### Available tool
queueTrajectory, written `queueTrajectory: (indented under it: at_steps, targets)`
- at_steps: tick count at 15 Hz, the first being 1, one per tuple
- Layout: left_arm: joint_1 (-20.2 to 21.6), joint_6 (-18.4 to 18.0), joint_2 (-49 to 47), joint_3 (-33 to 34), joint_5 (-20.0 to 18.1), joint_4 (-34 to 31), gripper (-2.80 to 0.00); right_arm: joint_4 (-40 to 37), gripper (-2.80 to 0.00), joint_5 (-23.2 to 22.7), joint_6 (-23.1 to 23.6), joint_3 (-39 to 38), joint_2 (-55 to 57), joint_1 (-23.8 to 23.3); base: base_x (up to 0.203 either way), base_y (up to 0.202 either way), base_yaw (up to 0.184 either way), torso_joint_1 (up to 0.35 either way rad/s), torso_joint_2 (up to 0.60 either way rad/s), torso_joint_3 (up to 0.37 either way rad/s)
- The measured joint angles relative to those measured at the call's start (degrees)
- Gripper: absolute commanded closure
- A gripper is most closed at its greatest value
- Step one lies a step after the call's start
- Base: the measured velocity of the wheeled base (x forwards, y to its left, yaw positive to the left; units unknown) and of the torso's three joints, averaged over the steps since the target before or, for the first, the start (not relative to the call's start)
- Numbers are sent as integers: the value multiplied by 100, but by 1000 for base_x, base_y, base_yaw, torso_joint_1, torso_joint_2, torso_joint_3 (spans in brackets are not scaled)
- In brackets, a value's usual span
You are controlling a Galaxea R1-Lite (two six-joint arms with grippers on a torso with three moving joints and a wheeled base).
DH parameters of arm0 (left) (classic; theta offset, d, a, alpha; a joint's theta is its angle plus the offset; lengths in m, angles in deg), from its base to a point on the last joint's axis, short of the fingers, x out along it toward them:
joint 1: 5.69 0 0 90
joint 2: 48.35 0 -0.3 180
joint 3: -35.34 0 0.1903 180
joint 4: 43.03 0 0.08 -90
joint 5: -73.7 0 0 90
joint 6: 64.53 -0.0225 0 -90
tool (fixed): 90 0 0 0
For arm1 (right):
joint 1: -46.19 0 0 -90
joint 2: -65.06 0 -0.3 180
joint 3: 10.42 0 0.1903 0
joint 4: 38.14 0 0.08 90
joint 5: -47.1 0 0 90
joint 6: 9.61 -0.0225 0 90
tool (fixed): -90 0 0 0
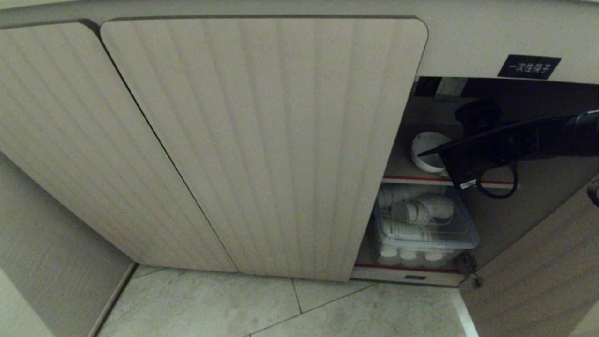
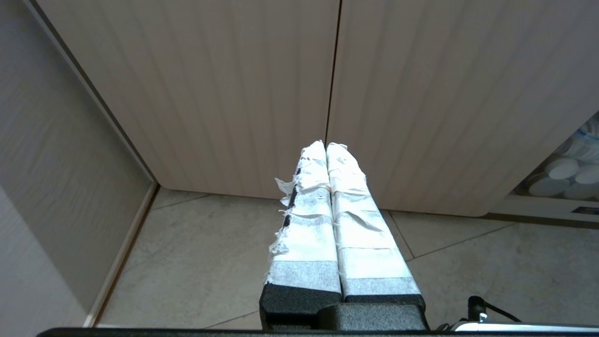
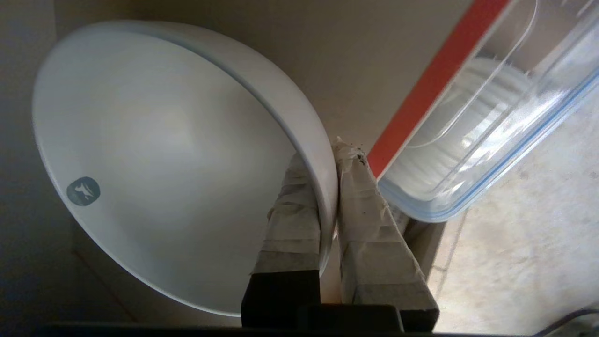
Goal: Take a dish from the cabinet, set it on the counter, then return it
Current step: Put it back into the cabinet
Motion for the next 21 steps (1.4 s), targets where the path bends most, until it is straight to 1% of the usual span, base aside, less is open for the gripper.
queueTrajectory:
  at_steps: [1,8,16,18,21]
  targets:
    - [0,-1,0,0,4,0,0,10,0,-2,105,0,5,0,0,0,0,0,0,0]
    - [-1,0,0,-2,-1,2,0,19,0,-2,327,9,20,-2,0,0,0,0,0,0]
    - [0,0,0,-2,0,2,0,4,0,-17,400,79,30,-2,0,0,0,0,0,0]
    - [2,0,0,-2,0,2,0,10,0,-118,493,80,35,-4,0,0,0,0,0,0]
    - [2,0,0,0,-2,2,0,13,0,-141,504,131,49,-21,0,0,0,0,0,0]
